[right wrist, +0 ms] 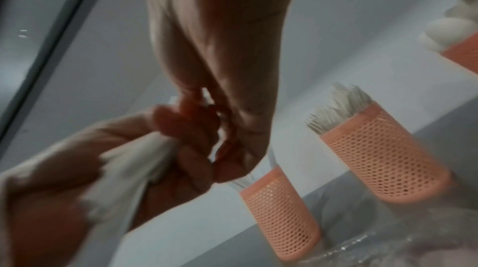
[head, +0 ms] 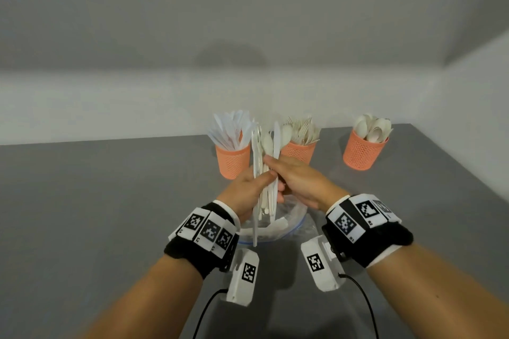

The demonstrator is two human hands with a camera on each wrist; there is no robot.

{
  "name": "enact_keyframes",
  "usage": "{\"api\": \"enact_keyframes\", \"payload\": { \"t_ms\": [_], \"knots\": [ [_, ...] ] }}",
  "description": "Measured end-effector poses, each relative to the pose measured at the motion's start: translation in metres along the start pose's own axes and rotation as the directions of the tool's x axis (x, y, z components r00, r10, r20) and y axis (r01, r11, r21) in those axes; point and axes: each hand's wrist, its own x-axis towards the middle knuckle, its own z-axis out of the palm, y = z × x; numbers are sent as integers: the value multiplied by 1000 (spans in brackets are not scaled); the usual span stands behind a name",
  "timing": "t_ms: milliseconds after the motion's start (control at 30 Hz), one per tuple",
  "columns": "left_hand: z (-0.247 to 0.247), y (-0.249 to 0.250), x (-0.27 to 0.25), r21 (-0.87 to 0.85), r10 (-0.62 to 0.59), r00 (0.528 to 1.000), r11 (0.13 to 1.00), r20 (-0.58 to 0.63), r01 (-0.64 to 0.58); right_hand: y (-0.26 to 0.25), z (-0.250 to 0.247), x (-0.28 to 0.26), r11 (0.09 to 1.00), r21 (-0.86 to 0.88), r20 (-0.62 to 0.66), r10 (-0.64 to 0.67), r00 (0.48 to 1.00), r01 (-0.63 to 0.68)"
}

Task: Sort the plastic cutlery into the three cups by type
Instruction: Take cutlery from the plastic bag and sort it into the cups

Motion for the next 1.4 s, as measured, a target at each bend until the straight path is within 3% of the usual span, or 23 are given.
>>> {"api": "enact_keyframes", "payload": {
  "t_ms": [133, 267, 333, 467, 733, 867, 967, 1067, 1200, 1300, 1400],
  "knots": [
    [1, -2, 3, 20, 4, 998, 1000, -67, -3, 0, 4, 2, 970, -240, -99, -56, 994, 30],
    [-2, -3, 7, 146, 106, 970, 986, -217, -75, -5, 6, 8, 812, -582, -258, -237, 937, 45],
    [-2, -3, 8, 143, 101, 957, 988, -272, -63, -9, 6, 9, 821, -560, -310, -331, 891, 110],
    [-1, -3, 11, 274, 155, 930, 960, -334, -61, -17, 16, 2, 855, -430, -248, -421, 873, 290],
    [1, -13, 14, 367, 183, 895, 930, -407, -23, -15, 26, 17, 855, -444, -317, -429, 846, 267],
    [-14, -20, 16, 384, 142, 897, 923, -420, 33, -38, 9, 24, 899, -213, -467, -438, 768, 383],
    [-34, -23, 16, 362, 148, 861, 931, -487, 45, -53, -12, 29, 885, -51, -589, -400, 702, 462],
    [-54, -19, 10, 277, 154, 830, 961, -536, 0, -54, -25, 42, 887, -114, -615, -416, 670, 447],
    [-74, -7, 8, 35, 84, 870, 996, -485, -76, -47, -17, 71, 890, -159, -630, -424, 651, 427],
    [-86, -3, 10, -20, 65, 886, 996, -458, -83, -47, 0, 94, 856, -224, -592, -500, 633, 466],
    [-94, -2, 13, -36, 59, 891, 996, -451, -84, -39, 20, 117, 851, -287, -529, -523, 668, 440]
  ]
}}
